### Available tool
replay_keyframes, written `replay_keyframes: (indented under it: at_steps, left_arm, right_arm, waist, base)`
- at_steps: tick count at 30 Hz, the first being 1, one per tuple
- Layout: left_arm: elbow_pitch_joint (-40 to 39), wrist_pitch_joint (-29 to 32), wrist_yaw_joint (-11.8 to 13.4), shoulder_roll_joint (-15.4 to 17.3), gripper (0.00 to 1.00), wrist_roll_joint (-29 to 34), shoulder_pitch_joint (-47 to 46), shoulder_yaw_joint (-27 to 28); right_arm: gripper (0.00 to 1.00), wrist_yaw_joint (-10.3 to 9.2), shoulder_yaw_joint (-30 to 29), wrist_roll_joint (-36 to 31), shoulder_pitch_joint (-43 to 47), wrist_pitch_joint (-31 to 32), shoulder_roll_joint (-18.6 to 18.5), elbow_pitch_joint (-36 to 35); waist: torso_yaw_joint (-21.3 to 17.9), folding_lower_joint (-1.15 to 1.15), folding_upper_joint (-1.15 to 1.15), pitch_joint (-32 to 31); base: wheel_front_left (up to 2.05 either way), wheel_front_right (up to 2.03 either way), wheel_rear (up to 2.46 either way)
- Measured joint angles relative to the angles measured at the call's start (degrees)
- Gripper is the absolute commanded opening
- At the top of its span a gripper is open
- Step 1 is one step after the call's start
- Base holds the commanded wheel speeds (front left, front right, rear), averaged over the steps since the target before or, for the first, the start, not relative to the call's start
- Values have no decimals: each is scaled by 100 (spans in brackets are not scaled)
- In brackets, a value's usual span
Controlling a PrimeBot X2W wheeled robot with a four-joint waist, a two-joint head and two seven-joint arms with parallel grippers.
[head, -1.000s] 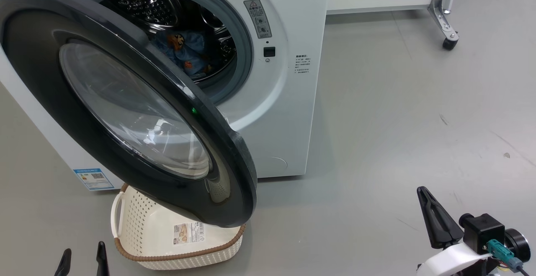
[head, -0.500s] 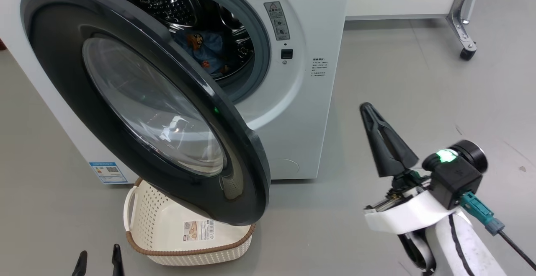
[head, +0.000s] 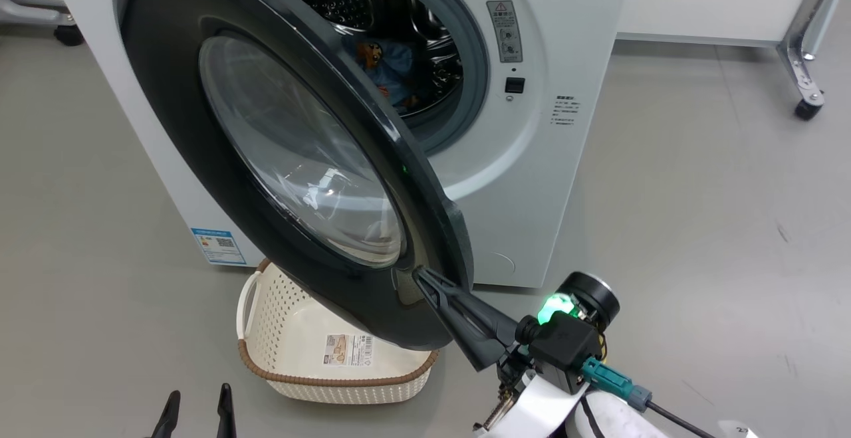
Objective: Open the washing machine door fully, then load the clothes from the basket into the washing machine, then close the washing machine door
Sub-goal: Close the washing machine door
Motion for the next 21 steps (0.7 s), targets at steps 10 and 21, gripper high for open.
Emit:
replay_keyframes:
  at_steps: [10,21]
  left_arm:
    - [-82,0,-103,-99,100,48,-192,-176]
    - [-170,0,-198,-168,100,47,-396,-272]
  right_arm:
    - [0,0,-65,454,199,1,55,788]
    - [0,5,-471,514,-428,1,82,994]
  waist:
    - [480,0,0,217]
    - [882,0,0,827]
  base:
    - [0,0,0]
    - [0,0,0]
